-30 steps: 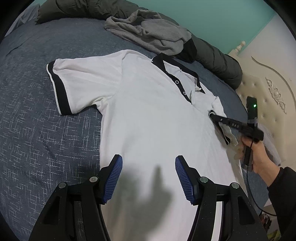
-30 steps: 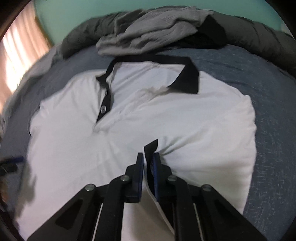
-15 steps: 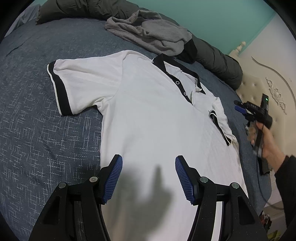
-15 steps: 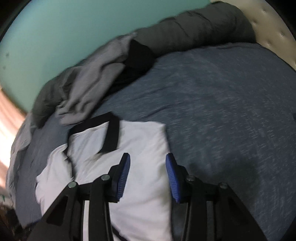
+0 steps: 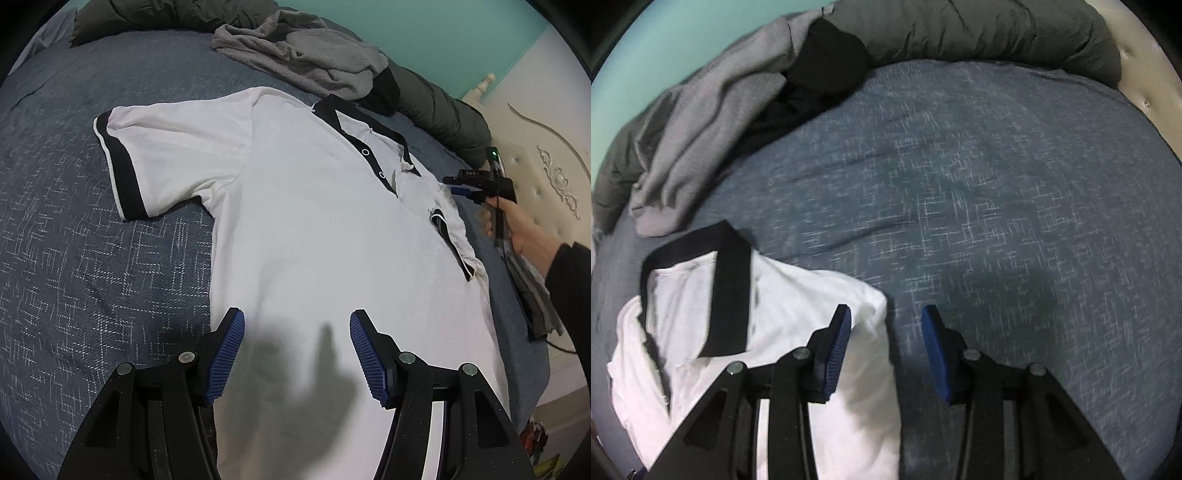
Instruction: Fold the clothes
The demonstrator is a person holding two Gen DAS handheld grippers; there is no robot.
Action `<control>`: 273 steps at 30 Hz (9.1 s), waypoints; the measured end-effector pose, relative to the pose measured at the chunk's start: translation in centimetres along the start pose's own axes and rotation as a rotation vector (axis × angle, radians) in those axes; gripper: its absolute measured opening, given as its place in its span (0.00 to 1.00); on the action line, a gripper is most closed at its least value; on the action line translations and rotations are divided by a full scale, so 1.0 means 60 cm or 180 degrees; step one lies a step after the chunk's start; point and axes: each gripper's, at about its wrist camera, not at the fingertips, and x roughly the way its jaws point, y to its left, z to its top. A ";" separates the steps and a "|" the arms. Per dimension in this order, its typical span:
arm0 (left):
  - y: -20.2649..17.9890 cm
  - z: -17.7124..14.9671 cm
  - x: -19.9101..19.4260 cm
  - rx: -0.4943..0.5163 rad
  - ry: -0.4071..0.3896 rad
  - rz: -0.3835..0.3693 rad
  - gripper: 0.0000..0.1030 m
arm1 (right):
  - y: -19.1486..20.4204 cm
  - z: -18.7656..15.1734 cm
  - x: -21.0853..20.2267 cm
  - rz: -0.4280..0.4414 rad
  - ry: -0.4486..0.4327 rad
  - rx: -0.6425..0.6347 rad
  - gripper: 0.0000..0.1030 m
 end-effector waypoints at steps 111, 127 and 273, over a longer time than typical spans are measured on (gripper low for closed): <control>0.010 0.011 0.019 -0.0039 0.0075 -0.0067 0.63 | -0.068 -0.030 -0.071 0.0118 -0.0650 0.0298 0.01; -0.016 0.007 0.003 -0.0021 0.0046 -0.0147 0.63 | -0.032 -0.274 -0.208 0.0706 -0.0536 0.0178 0.03; -0.110 0.207 0.048 0.0443 -0.0015 0.0824 0.46 | -0.012 -0.453 -0.232 0.2091 -0.0942 0.1066 0.37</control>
